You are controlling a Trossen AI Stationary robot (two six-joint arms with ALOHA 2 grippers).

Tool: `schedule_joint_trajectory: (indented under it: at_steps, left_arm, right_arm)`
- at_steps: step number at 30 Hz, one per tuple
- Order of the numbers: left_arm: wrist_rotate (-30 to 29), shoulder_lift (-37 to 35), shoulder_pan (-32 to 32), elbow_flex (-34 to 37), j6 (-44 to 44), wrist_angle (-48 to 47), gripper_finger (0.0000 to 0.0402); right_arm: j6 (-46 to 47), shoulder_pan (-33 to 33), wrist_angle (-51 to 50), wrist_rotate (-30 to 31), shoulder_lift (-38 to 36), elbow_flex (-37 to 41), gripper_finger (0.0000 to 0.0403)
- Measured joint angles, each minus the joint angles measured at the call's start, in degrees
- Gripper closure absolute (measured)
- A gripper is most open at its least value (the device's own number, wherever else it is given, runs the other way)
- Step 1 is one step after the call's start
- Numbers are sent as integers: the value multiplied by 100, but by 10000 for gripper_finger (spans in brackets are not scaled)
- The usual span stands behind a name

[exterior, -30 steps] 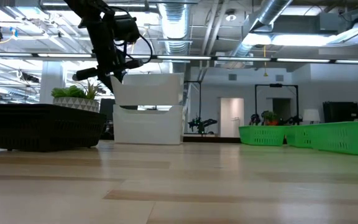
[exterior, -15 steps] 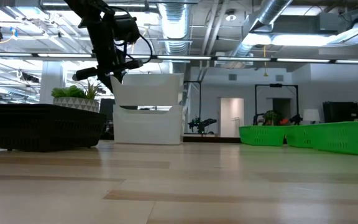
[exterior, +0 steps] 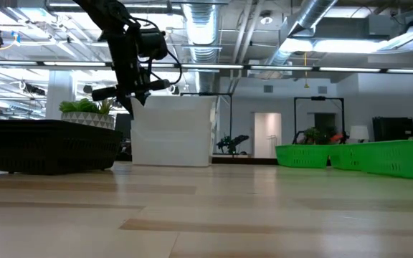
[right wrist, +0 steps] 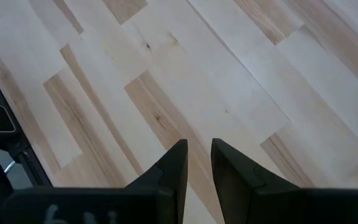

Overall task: Stack baskets by color
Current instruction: Stack the bottom white bin on top of the white bins, then move the green bins to the center of the table

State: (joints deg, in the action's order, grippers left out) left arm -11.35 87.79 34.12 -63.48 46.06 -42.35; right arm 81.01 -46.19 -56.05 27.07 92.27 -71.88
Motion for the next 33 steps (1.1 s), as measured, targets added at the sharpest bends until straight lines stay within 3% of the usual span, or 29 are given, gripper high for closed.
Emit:
schedule_joint_trajectory:
  at_steps: [8, 16, 24, 33]
  left_arm:
    - [118, 0, 28, 0, -54, -6, 378]
    - [450, 0, 28, -23, -507, 134, 277]
    - [539, 0, 38, -532, -957, -110, 176]
    - [495, -4, 179, -1370, -1716, -1255, 137]
  right_arm:
    - [-27, 0, -7, 0, 0, 0, 305]
    - [-37, 2, -7, 0, 0, 0, 305]
    - [-41, 2, 4, 0, 0, 0, 305]
    - [-3, -26, -7, -2, 0, 0, 305]
